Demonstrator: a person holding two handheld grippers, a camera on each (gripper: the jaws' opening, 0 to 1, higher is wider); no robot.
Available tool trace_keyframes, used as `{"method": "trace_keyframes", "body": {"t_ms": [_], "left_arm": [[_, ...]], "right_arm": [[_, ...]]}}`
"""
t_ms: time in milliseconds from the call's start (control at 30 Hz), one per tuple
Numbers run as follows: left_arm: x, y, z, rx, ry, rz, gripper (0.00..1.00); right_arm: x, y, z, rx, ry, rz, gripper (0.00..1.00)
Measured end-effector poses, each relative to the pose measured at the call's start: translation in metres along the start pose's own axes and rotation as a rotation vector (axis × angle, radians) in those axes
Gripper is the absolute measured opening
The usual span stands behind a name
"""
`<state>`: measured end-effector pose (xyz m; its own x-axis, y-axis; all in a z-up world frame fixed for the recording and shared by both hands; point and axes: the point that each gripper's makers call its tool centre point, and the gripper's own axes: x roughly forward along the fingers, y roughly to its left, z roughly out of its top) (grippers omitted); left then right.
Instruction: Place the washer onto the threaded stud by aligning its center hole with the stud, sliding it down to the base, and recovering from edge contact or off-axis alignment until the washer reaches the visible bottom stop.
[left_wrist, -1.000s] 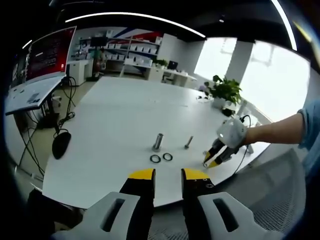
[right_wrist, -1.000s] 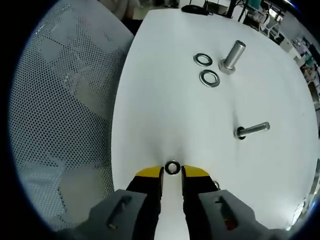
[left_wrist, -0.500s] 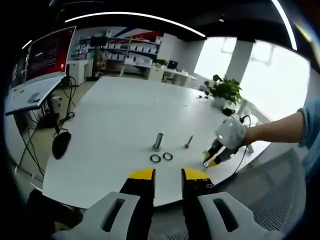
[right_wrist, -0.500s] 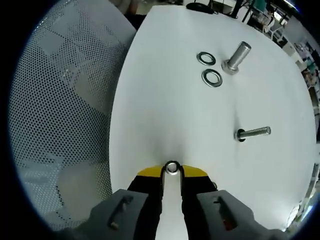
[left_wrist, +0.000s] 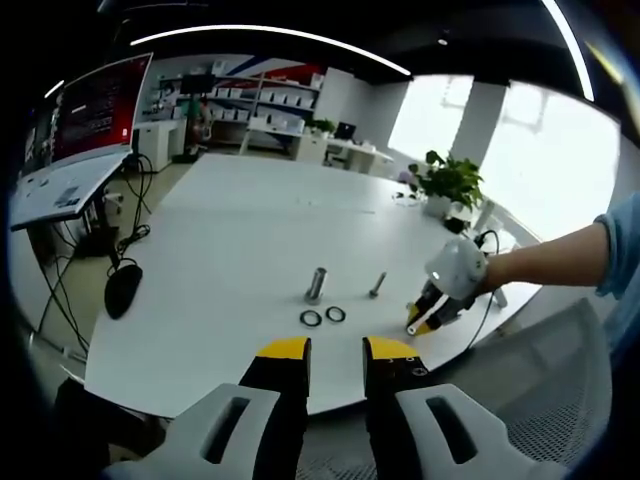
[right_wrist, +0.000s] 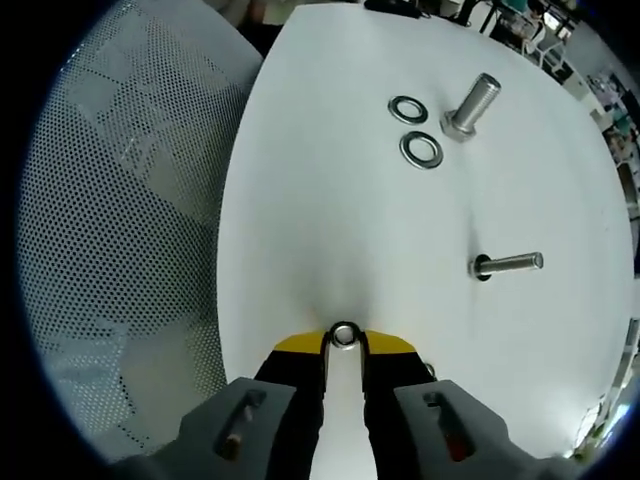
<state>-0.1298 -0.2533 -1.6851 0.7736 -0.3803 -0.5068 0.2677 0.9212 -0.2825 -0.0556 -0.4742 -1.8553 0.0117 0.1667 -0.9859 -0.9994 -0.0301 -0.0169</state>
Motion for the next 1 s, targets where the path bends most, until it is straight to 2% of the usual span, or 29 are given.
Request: {"method": "trace_keyframes", "body": {"t_ms": [200,400,533,667,833,1000], "left_arm": [[0.000,0.000,0.000,-0.001,-0.002,0.001,0.18],[0.000,0.001,0.001,-0.002,-0.005,0.001,0.18],[0.000,0.000,0.000,-0.002,-0.005,-0.001,0.18],[0.000,0.000,0.001,-0.004,-0.008,-0.001,0.18],[0.000,0.000,0.001,-0.003,-0.007,-0.002,0.18],[0.000,0.000,0.001,-0.003,-0.009,-0.001,0.18]], "right_arm": [[0.001,0.000,0.000,-0.017,0.058,0.008,0.15],[0.002,-0.001,-0.001,-0.022,0.087,0.019,0.15],[0.001,0.000,-0.001,0.013,0.099,0.009,0.15],[0.000,0.001,-0.001,0.023,0.089,0.005,0.14],[-0.003,0.002,0.004,0.095,0.035,0.028,0.14],[-0.019,-0.001,0.011,0.069,0.011,0.021,0.14]]}}
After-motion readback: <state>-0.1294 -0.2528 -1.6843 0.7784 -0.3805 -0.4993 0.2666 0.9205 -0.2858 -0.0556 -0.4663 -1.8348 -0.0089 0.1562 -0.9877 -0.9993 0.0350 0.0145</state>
